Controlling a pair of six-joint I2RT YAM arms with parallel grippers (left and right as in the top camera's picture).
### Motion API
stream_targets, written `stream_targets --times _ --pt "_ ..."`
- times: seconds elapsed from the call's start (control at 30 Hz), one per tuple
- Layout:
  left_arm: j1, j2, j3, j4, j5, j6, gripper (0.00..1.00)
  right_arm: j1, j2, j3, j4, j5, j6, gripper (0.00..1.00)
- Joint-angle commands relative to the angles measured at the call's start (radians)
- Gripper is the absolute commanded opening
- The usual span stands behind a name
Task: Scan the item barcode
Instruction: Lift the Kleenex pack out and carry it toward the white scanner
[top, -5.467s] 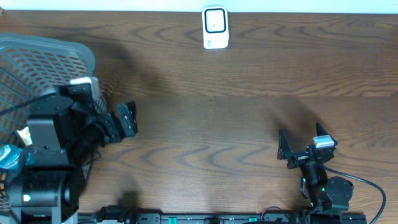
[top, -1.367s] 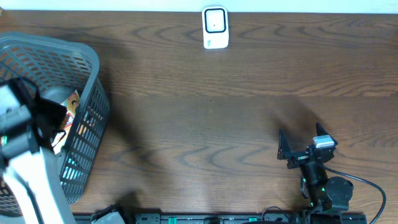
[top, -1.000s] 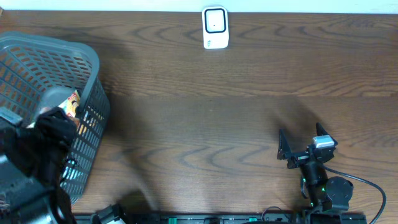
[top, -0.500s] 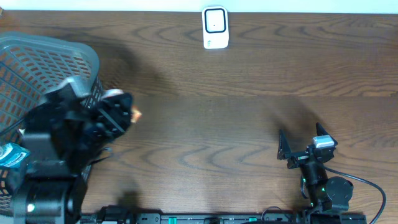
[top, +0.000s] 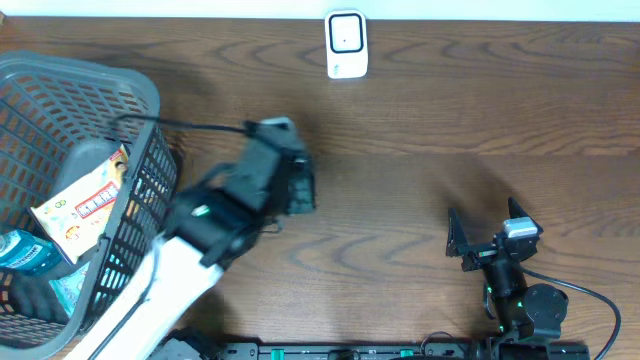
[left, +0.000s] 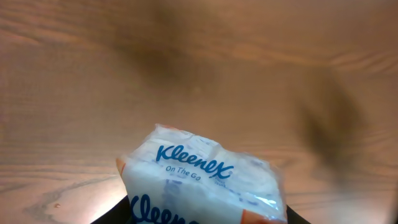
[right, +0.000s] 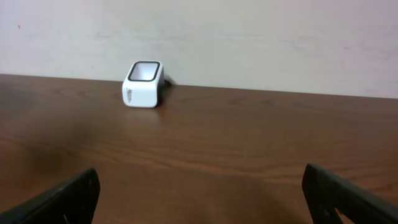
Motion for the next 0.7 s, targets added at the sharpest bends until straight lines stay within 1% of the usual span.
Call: stream_targets --times 0.0,0.4,0.67 --pt "-0.039 0.095 0.005 -0.008 -0.091 0.018 0.41 0.002 -0.006 -0.002 -0.005 0.008 -0.011 0.99" --pt "-0.049 0.373 0.004 -0.011 -0.094 0.017 0.41 0.002 -0.006 -0.002 -0.005 0.008 -0.011 0.99" --pt "-0.049 0.505 0.003 0.042 -0.093 0.013 0.41 0.002 -0.006 -0.002 -0.005 0.008 -0.011 0.99"
